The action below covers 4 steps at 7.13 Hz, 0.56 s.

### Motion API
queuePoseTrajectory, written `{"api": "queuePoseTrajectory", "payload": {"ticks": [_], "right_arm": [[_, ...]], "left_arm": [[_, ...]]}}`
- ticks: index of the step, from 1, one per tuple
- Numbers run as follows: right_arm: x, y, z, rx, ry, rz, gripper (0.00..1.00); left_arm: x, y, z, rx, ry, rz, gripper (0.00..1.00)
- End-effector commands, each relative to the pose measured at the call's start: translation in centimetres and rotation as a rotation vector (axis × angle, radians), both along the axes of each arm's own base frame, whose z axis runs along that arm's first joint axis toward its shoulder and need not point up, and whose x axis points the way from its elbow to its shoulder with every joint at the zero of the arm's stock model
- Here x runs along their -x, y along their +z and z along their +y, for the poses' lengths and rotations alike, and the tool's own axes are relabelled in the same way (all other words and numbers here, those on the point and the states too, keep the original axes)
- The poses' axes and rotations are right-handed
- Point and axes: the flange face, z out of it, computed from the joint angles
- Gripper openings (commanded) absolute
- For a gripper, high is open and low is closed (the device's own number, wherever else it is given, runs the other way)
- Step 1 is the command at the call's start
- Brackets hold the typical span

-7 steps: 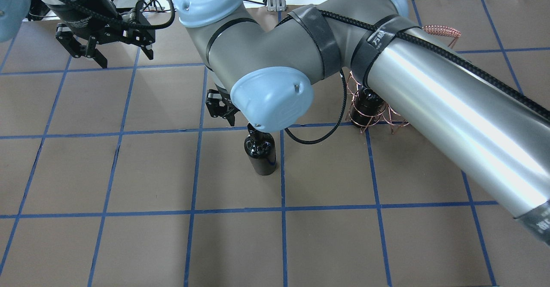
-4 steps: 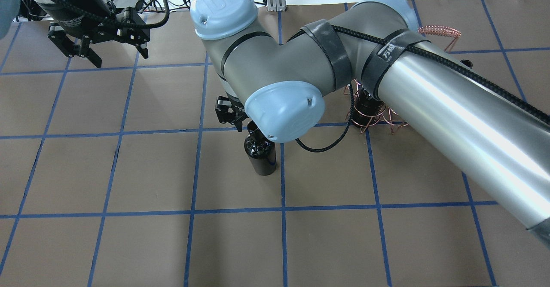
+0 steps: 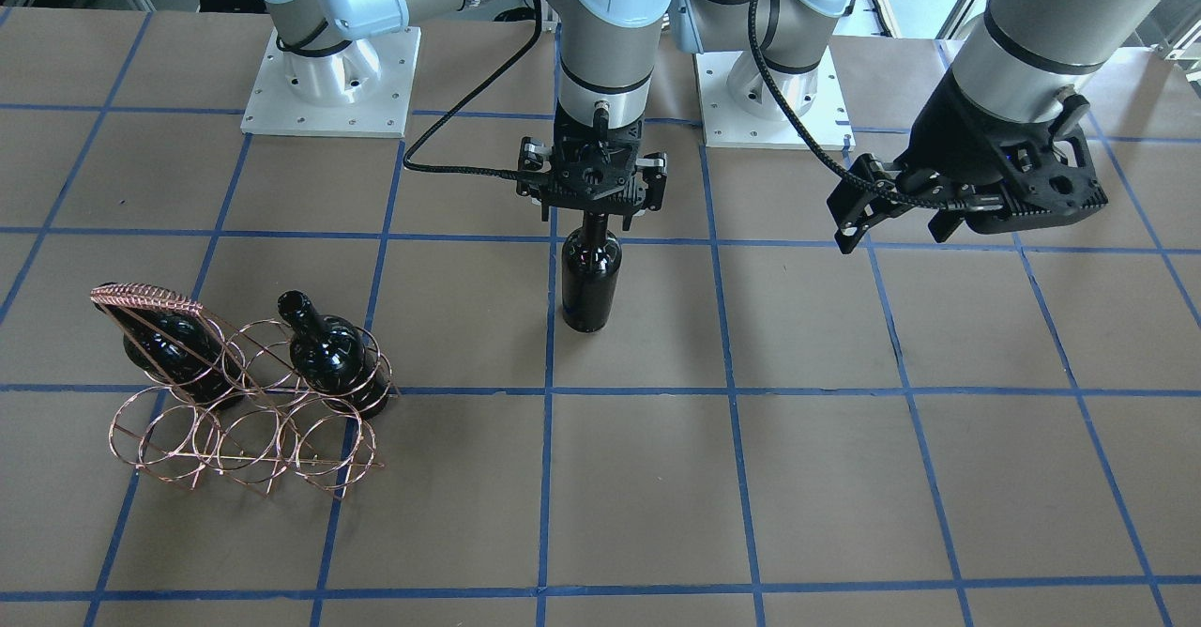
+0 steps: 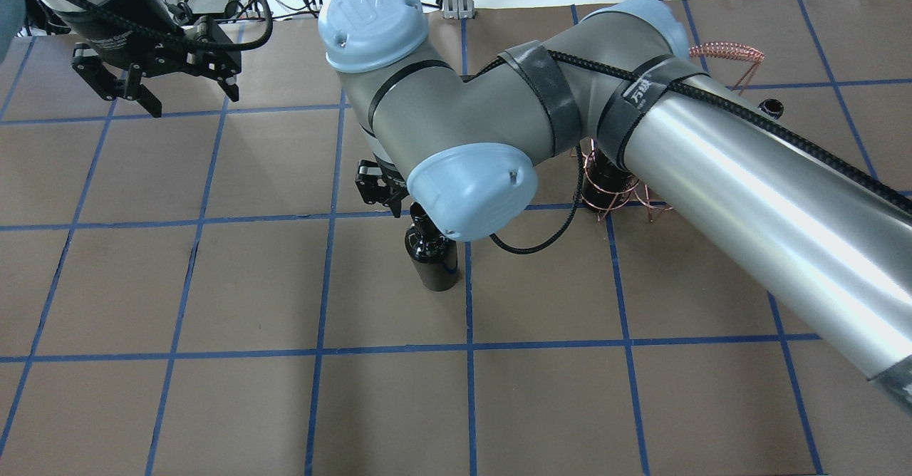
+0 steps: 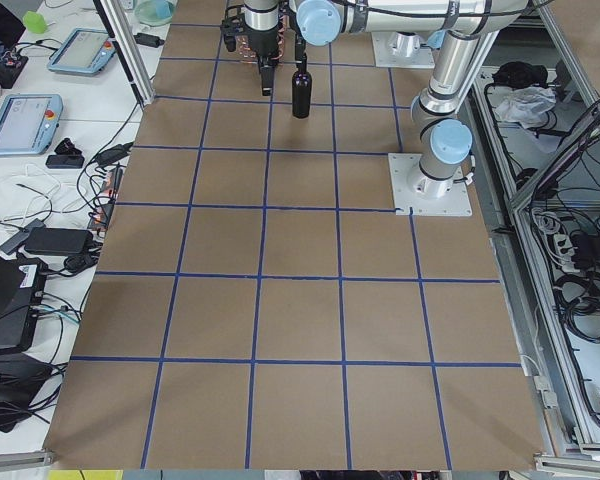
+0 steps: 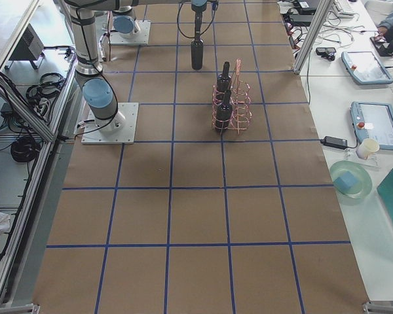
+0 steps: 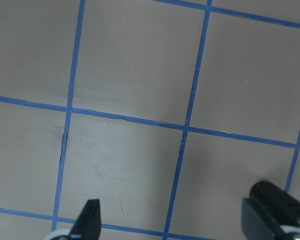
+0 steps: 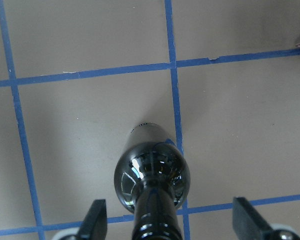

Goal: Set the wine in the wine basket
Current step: 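Lower the right gripper onto the bottle neck and close it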

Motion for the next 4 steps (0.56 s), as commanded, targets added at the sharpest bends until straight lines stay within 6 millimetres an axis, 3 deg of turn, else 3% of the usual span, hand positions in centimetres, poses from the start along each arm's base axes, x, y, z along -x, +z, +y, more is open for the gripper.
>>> {"api": "queuePoseTrajectory", "payload": {"ticks": [1, 4], "right_arm": [[-0.37, -0.08, 0.16, -0.014, 0.002, -0.030, 0.85], [-0.37, -0.23, 0.13, -0.015, 0.016, -0.028, 0.71]], "left_arm": [[-0.01, -1.14, 0.14, -0.025, 0.001, 0.006, 1.00], [0.19, -1.44, 0.23, -0.025, -0.001, 0.009, 1.00]]}}
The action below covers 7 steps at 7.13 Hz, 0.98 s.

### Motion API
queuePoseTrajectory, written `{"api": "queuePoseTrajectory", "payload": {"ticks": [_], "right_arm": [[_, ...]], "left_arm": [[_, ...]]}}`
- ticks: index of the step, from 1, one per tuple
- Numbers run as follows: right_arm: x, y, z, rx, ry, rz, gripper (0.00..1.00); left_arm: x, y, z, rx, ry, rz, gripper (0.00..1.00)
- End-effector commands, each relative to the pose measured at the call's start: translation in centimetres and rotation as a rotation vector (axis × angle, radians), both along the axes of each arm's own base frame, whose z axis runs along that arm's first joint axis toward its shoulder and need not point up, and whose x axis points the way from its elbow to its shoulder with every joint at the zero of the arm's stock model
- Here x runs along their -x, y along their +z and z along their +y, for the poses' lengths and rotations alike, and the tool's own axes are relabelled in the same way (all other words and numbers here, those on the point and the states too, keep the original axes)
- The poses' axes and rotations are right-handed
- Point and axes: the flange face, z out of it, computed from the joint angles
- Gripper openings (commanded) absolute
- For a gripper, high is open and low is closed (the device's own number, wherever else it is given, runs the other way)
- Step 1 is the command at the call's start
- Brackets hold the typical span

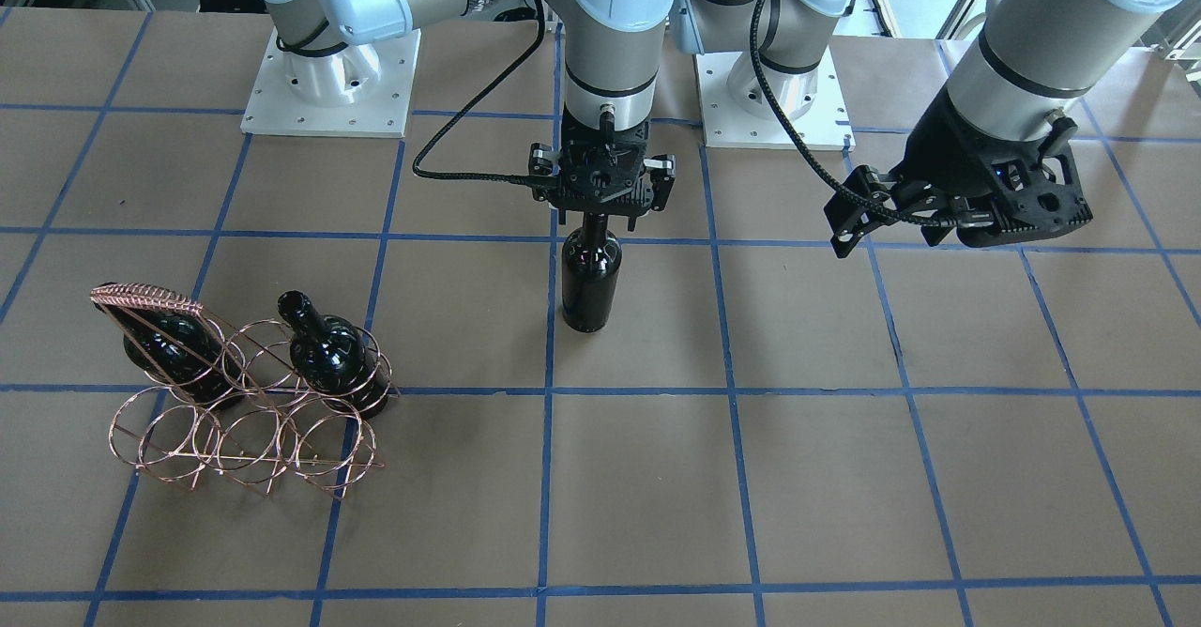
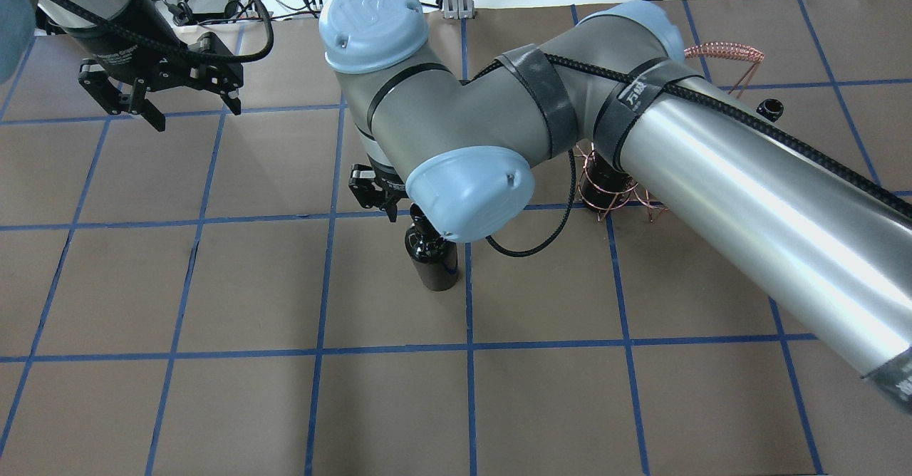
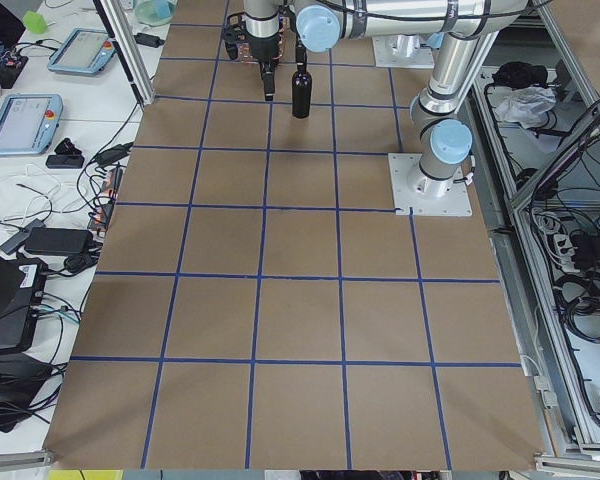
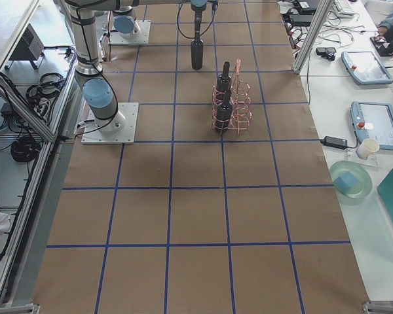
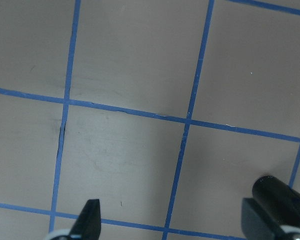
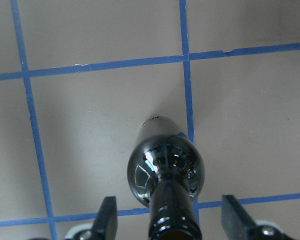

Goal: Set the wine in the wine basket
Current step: 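Lift the bottle off the table with the right gripper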

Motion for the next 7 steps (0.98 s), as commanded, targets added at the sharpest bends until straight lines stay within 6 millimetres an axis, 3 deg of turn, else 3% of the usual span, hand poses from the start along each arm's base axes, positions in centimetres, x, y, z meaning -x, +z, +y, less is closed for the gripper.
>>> {"api": "queuePoseTrajectory", "payload": {"ticks": [1, 3, 4, 7], "right_arm": [[-0.01, -0.05, 0.00, -0.001, 0.008, 0.000, 0.69], [0.06, -0.45, 0.16, -0.011, 0.005, 0.003, 0.55], [0.22, -0.95, 0.26, -0.019, 0.002, 0.008, 0.32], [-0.07, -0.58, 0.13, -0.008, 0.000, -0.031, 0.00]], "left_arm": [[0.10, -0.09, 0.09, -0.005, 0.001, 0.001, 1.00], [0.21, -0.01, 0.12, -0.002, 0.001, 0.011, 1.00], [0.22, -0.08, 0.07, -0.003, 0.003, 0.013, 1.00], [0.17, -0.09, 0.10, -0.005, 0.001, -0.001, 1.00]]}}
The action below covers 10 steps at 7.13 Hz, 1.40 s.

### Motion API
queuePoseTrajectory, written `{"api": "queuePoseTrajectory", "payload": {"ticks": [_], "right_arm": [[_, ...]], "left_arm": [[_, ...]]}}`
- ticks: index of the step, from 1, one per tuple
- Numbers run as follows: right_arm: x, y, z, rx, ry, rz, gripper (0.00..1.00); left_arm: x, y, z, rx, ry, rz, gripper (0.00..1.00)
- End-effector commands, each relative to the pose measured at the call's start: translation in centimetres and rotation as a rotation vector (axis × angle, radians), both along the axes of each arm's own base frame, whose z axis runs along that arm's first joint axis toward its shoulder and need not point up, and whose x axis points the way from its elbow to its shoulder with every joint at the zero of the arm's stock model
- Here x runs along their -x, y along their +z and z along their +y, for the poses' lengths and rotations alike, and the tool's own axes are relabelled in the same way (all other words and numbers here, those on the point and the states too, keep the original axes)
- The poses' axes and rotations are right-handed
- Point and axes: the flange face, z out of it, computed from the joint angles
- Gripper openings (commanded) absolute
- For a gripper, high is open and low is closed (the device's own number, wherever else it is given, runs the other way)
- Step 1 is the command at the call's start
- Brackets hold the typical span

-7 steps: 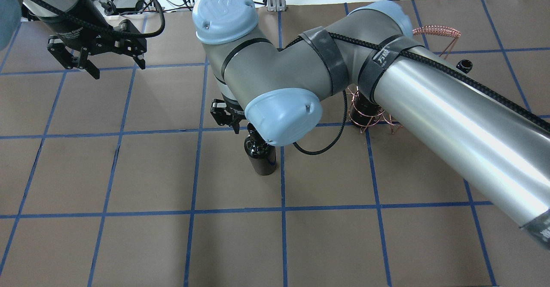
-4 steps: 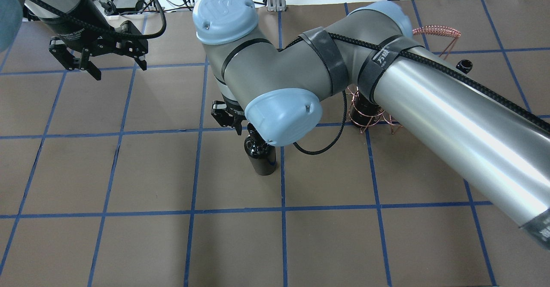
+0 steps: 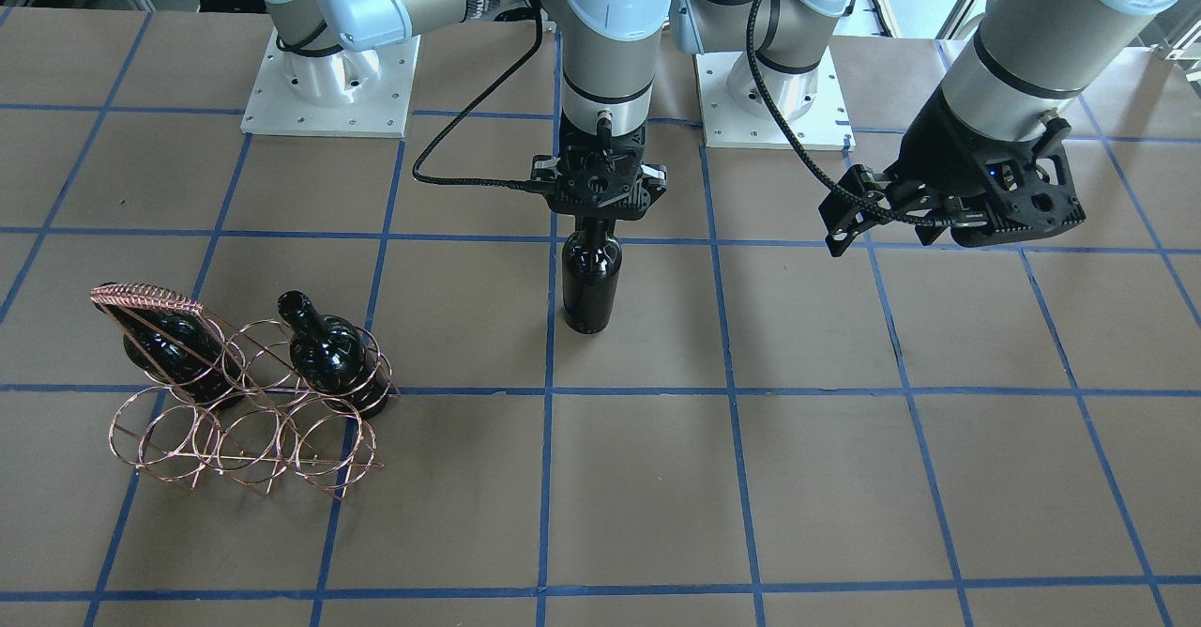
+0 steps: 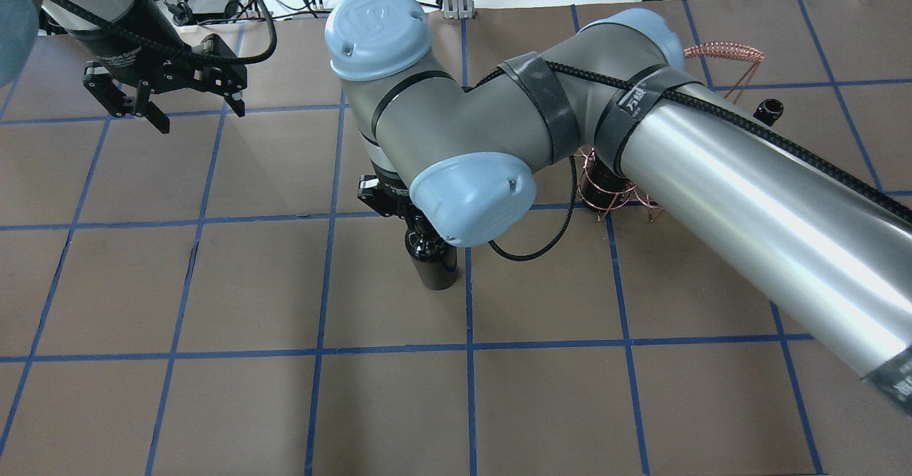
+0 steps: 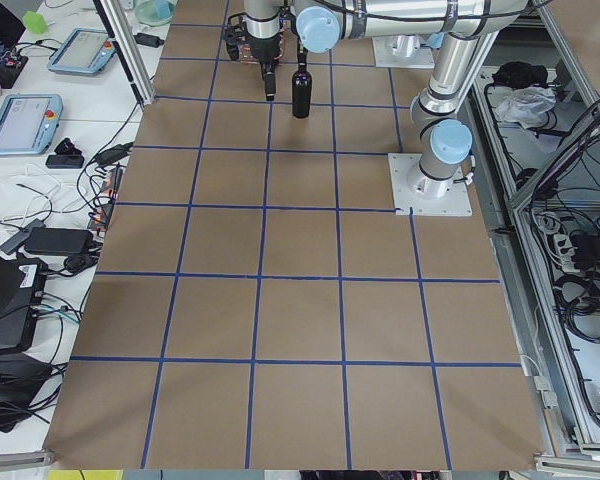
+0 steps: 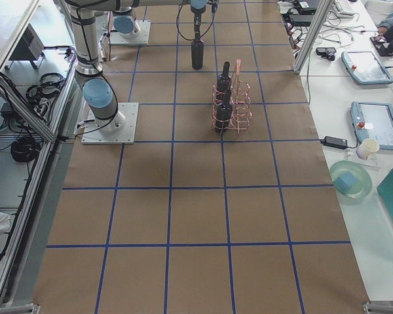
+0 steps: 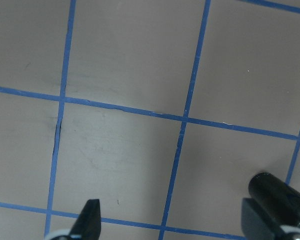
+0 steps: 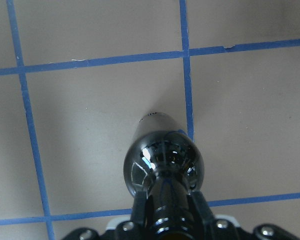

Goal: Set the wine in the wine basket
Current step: 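Lift the bottle off the table with the right gripper, then carry the bottle with the right gripper over the copper wire rack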

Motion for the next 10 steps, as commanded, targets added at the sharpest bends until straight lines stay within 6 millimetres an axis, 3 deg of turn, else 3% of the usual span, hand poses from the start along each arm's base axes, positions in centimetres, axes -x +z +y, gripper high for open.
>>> {"api": "queuePoseTrajectory", "payload": {"ticks": [1, 2, 4, 7, 8, 10], "right_arm": [[0.0, 0.5, -0.1, 0.003, -0.001, -0.030, 0.00], [0.8, 1.6, -0.6, 0.018, -0.010, -0.035, 0.00], [4.9, 7.1, 1.3, 0.025, -0.004, -0.028, 0.00], [18.9, 14.9, 2.0, -0.004, -0.022, -0.004, 0.00], [23.9, 16.0, 1.5, -0.008, -0.017, 0.033, 0.00], [30.9, 18.4, 0.2, 0.047, -0.080, 0.032, 0.00]], "left_arm": [[0.2, 0.0, 0.0, -0.001, -0.003, -0.004, 1.00], [0.4, -0.1, 0.0, -0.002, 0.003, 0.001, 1.00], [0.7, 0.2, 0.3, 0.000, -0.001, 0.004, 1.00], [3.1, 0.8, 1.3, 0.008, -0.048, -0.006, 1.00], [4.2, 0.7, 1.4, 0.009, -0.067, 0.003, 1.00], [6.3, 1.6, 2.5, 0.027, -0.108, -0.003, 1.00]]}}
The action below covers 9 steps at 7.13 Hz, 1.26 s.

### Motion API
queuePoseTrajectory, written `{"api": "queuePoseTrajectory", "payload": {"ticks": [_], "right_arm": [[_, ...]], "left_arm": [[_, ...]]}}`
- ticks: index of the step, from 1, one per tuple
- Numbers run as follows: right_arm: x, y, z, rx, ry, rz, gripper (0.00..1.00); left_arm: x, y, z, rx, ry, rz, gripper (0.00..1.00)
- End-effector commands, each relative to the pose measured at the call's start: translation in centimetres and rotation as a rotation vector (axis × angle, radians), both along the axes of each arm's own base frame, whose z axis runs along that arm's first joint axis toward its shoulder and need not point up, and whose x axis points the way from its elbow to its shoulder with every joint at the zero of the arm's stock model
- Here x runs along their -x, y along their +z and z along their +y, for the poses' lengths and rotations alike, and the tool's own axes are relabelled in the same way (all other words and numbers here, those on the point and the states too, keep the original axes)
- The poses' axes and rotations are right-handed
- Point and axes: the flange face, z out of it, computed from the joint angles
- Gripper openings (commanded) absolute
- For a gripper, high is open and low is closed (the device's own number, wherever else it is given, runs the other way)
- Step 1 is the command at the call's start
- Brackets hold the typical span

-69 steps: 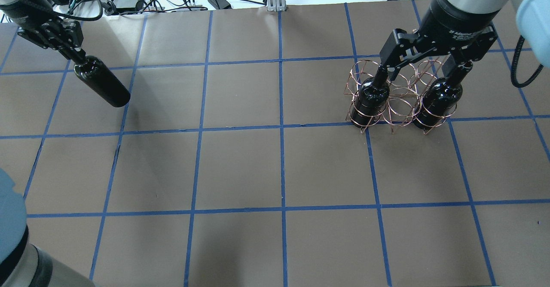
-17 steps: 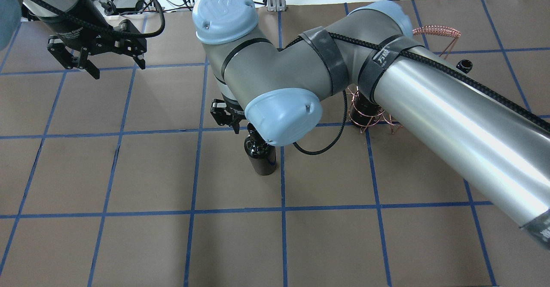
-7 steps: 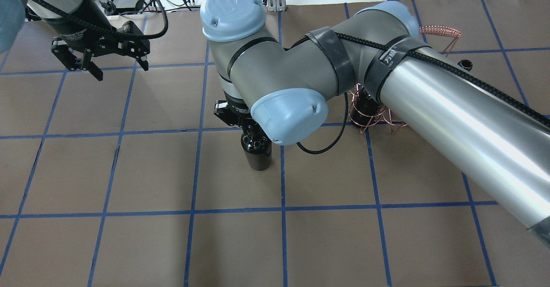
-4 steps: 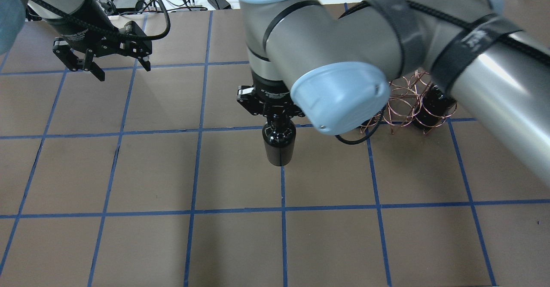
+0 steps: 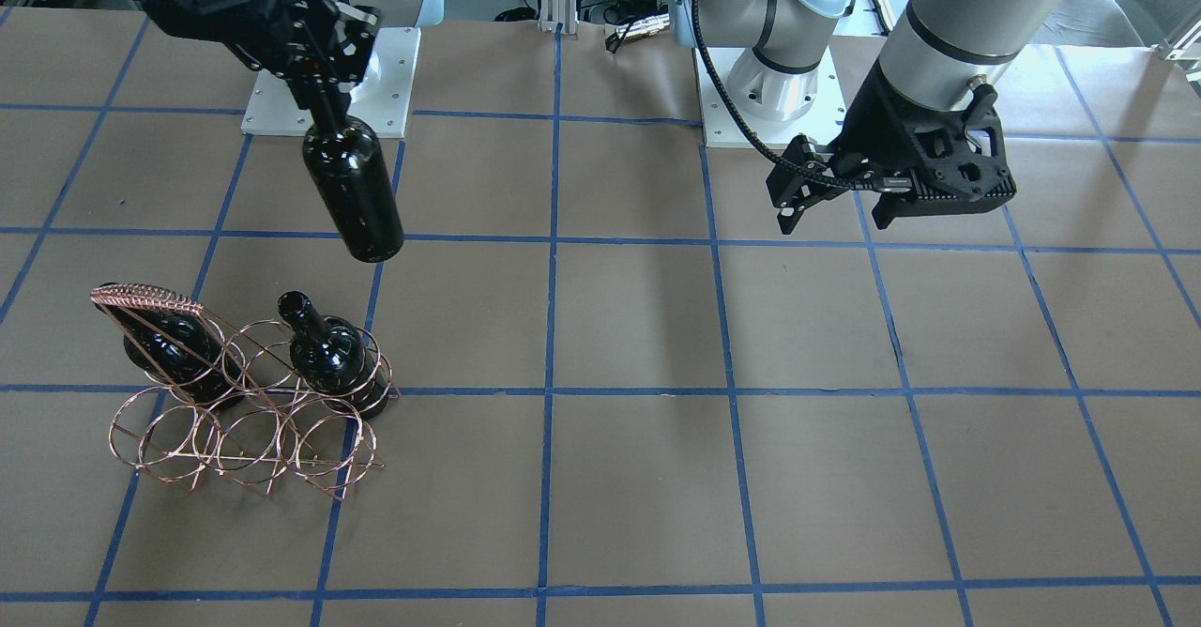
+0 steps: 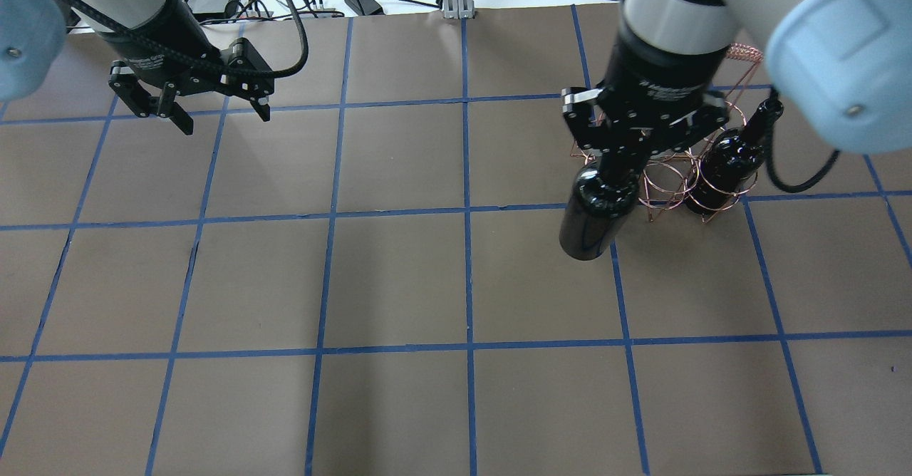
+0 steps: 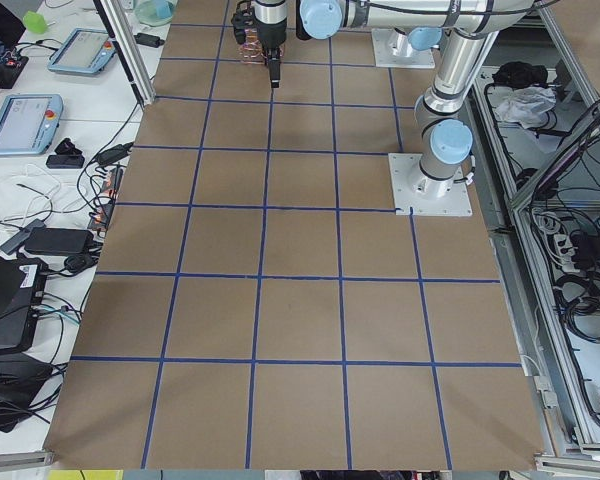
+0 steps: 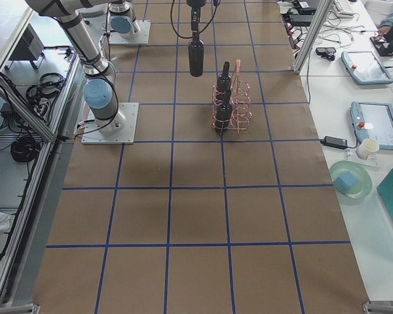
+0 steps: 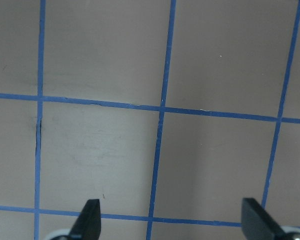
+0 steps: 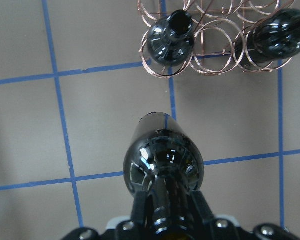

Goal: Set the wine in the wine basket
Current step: 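Carry the bottle with the right gripper over the copper wire rack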

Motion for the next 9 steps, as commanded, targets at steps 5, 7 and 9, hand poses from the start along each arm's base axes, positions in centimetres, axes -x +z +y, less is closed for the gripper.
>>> {"api": "queuePoseTrajectory", "payload": {"ticks": [5, 7, 9], "right_arm": [[9.0, 0.3, -6.0, 0.054, -0.033, -0.003, 0.00], [9.2, -1.2, -8.5, 0.073, -0.027, -0.002, 0.00], [9.4, -2.0, -9.9, 0.058, -0.026, -0.003, 0.00]], "left_arm": [[1.2, 1.5, 2.0, 0.003, -0.027, -0.007, 1.00], [0.9, 1.5, 2.3, -0.019, -0.021, -0.008, 1.00], [0.6, 1.4, 2.1, -0.020, -0.015, -0.001, 1.00]]}}
